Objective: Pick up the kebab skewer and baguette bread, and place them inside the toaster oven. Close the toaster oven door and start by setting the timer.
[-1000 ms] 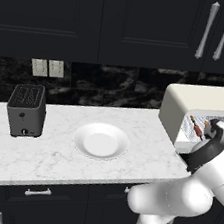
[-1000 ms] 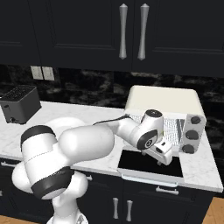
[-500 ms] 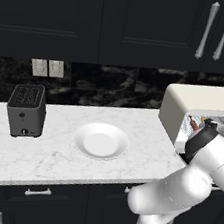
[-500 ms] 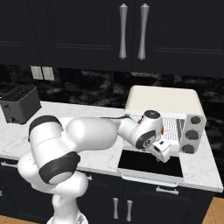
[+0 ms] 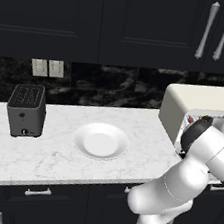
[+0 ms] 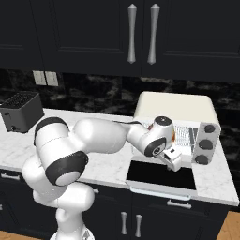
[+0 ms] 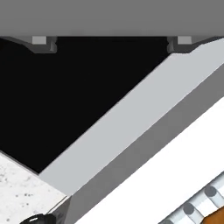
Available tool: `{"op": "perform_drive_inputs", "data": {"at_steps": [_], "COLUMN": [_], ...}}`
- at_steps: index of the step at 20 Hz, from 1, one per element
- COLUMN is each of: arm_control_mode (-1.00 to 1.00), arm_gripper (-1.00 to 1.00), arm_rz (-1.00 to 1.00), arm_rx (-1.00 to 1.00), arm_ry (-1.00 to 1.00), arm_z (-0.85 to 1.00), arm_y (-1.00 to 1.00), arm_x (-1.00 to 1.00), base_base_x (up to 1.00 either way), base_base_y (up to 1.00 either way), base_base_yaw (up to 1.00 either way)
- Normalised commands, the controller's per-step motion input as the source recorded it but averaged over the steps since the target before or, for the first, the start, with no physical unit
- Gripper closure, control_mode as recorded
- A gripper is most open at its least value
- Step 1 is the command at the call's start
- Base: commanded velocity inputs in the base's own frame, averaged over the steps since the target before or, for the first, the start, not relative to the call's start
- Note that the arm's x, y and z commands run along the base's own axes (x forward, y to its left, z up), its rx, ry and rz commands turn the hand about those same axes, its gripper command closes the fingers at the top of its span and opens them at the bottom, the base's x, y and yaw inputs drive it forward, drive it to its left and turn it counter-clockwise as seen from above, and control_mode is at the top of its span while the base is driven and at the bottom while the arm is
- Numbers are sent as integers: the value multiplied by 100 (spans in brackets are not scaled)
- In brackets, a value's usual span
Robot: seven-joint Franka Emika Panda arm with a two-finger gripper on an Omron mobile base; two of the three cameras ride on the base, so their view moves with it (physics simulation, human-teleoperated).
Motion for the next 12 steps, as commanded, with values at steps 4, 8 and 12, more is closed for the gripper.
{"op": "perform_drive_inputs", "data": {"at_steps": [4, 8, 12], "arm_control_mode": [-100, -100, -100], "arm_gripper": [-100, -100, -100], "arm_rz": [-10, -12, -13], "arm_rx": [0, 0, 0], "arm_ry": [-7, -7, -7], "arm_z": [0, 0, 0], "arm_y": [0, 0, 1], "arm_x": [12, 27, 32], "base_base_x": [0, 0, 0], "base_base_y": [0, 0, 0], "base_base_yaw": [0, 0, 0]}}
